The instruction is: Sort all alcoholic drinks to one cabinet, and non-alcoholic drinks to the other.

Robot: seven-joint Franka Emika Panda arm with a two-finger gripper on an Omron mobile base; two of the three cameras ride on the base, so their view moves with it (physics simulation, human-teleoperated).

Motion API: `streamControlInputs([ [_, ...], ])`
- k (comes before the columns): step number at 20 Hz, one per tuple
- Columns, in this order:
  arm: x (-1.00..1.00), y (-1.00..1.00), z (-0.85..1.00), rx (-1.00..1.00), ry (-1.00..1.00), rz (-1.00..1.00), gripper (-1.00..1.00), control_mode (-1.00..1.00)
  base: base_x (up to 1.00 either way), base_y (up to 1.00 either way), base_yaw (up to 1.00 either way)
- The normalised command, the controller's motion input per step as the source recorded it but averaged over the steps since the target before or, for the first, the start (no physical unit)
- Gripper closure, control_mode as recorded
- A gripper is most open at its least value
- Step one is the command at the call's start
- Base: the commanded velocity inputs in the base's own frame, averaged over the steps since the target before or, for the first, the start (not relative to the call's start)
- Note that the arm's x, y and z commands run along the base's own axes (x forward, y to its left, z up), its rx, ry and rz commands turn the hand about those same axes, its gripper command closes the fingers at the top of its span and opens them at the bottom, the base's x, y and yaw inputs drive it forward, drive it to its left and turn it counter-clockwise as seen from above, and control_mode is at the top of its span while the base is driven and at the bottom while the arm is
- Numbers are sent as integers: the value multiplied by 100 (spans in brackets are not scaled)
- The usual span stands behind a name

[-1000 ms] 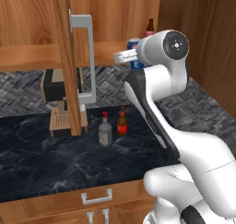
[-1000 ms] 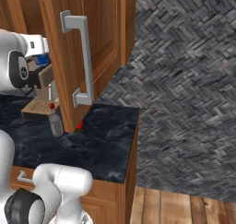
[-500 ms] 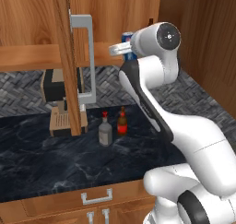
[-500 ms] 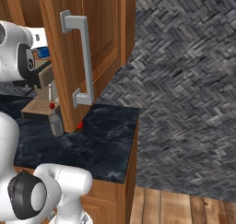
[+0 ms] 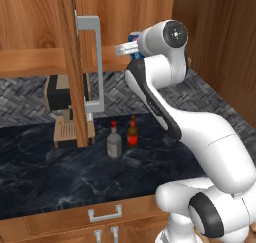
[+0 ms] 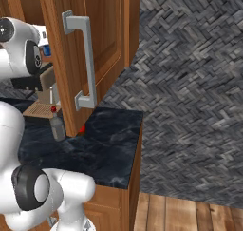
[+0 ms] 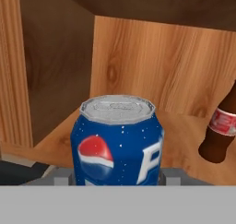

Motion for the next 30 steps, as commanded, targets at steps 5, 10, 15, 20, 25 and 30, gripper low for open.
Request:
streamControlInputs([
  [5, 22, 0, -2, 1, 0, 0, 100, -100, 0, 0, 0],
  [10, 28, 0, -13, 3, 0, 0, 100, -100, 0, 0, 0],
  [15, 31, 0, -11, 5, 0, 0, 100, -100, 0, 0, 0],
  [20, 28, 1, -1, 3, 0, 0, 100, -100, 0, 0, 0],
  [25, 32, 7, 0, 2, 2, 0, 100, -100, 0, 0, 0],
  [30, 28, 11, -3, 0, 1, 0, 100, -100, 0, 0, 0],
])
